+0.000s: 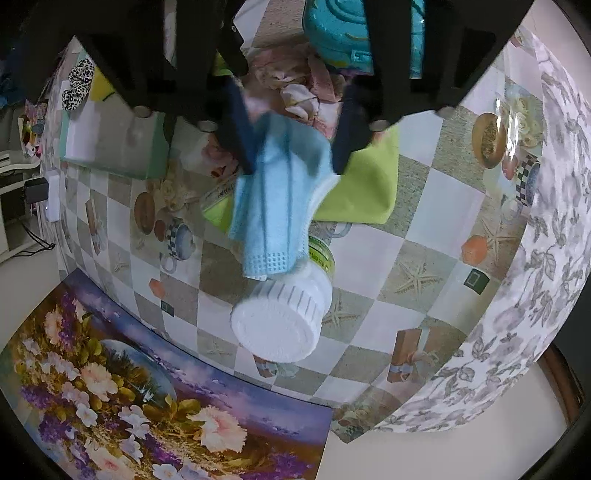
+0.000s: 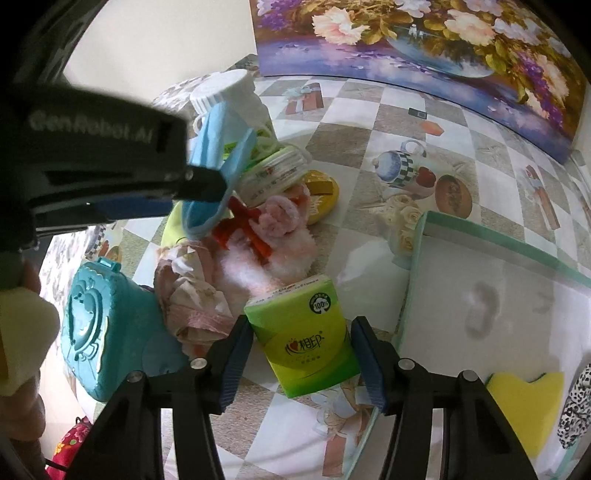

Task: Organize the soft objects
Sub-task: 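Grasp the blue face mask with the left gripper while the right grasps the green tissue pack, then carry mask and tissue pack into the tray and open both grippers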

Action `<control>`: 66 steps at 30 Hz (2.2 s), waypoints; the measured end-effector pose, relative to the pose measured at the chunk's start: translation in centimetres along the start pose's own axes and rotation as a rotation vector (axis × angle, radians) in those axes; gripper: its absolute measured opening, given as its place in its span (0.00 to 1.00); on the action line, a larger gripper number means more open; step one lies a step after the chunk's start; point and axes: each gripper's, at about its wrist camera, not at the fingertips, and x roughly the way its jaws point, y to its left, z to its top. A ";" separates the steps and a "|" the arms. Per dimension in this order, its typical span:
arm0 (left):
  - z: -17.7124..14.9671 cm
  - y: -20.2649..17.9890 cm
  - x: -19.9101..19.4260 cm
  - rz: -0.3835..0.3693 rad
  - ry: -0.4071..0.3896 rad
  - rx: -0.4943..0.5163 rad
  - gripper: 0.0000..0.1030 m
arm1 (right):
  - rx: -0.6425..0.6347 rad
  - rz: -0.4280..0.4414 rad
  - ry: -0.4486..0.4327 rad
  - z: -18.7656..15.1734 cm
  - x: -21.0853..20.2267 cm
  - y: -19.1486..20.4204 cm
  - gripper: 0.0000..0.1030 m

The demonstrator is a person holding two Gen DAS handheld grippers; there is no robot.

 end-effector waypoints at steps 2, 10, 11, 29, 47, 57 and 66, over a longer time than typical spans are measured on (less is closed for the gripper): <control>0.0 0.1 0.1 -0.005 0.003 0.000 0.23 | 0.003 -0.002 0.001 -0.1 0.0 0.0 0.57; 0.2 0.4 -0.8 -0.024 -0.019 -0.010 0.10 | 0.037 0.006 -0.008 -0.1 -0.2 -0.7 0.57; 0.3 0.5 -1.0 -0.024 -0.027 -0.012 0.09 | 0.041 0.009 -0.012 -0.1 -0.4 -0.8 0.57; 1.2 0.6 -8.4 -0.057 -0.185 -0.025 0.07 | 0.115 0.015 -0.157 1.4 -7.3 -2.5 0.57; 0.4 -2.8 -13.0 -0.100 -0.279 0.037 0.07 | 0.367 -0.104 -0.275 -0.7 -14.0 -12.1 0.57; -1.1 -8.2 -12.3 -0.138 -0.242 0.151 0.07 | 0.572 -0.167 -0.282 -4.2 -16.0 -19.7 0.57; -3.7 -14.1 -9.4 -0.150 -0.148 0.290 0.08 | 0.665 -0.204 -0.239 -6.4 -15.5 -23.3 0.57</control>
